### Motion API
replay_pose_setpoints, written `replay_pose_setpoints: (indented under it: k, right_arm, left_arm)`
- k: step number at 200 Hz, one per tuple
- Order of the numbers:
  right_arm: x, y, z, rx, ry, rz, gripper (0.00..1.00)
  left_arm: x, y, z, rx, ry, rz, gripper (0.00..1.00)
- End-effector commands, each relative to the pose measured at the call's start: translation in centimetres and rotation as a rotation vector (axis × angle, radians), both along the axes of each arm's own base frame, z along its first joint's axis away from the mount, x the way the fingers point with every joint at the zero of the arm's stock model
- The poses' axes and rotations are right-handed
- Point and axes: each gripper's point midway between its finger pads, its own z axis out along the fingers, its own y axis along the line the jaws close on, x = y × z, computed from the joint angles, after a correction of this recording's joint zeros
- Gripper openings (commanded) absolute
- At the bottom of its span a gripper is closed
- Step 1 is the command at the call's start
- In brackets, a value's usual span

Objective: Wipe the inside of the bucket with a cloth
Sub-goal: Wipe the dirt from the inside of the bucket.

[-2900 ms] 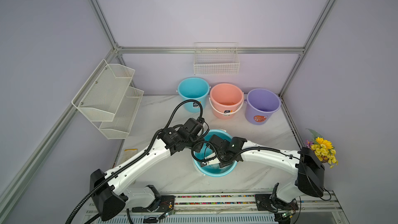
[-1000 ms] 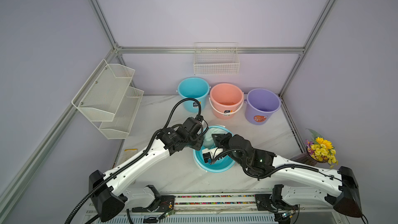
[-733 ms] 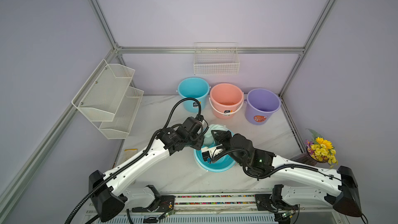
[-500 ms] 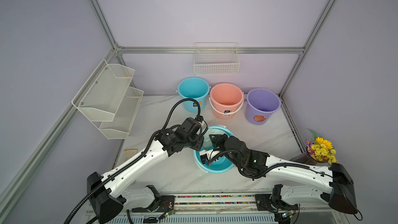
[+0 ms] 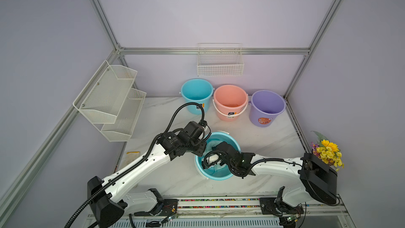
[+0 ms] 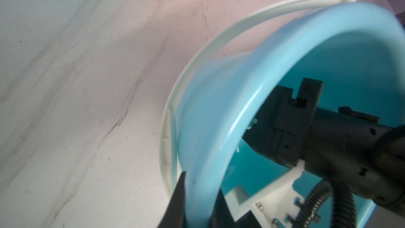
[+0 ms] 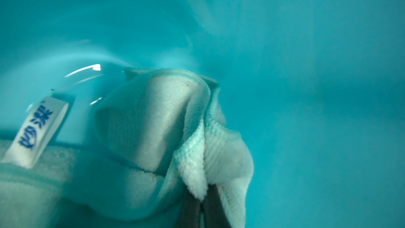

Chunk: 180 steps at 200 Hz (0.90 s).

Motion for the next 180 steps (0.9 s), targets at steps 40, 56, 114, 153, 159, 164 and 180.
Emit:
replay_pose_setpoints:
  k: [40, 56, 114, 153, 159, 164, 180]
  right_arm:
    - [-1.0, 0.5, 1.5, 0.087, 0.173, 0.014, 0.0]
    - [-1.2, 0.3, 3.8, 0.105, 0.176, 0.001, 0.0]
    - [-2.8, -2.1, 11.7, 0.116, 0.09, -0.041, 0.0]
    - [-3.0, -3.8, 15.7, 0.057, -0.002, -0.06, 0.0]
    - [-3.0, -4.0, 16.1, 0.043, -0.02, -0.065, 0.0]
    - [-2.9, -4.2, 16.5, 0.032, -0.035, -0.068, 0.0]
    - [-2.6, -4.9, 17.3, -0.013, -0.086, -0.073, 0.0]
  left_arm:
    - [1.1, -1.3, 2.9, -0.111, -0.089, 0.009, 0.0]
    - [1.2, -1.3, 2.6, -0.105, -0.081, 0.016, 0.0]
    - [1.7, -1.6, 2.0, -0.09, -0.067, 0.036, 0.0]
    - [1.9, -1.8, 2.3, -0.105, -0.062, 0.045, 0.0]
    - [1.9, -1.9, 2.3, -0.108, -0.061, 0.044, 0.0]
    - [1.9, -1.9, 2.4, -0.112, -0.063, 0.044, 0.0]
    - [1.9, -2.0, 2.5, -0.114, -0.063, 0.038, 0.0]
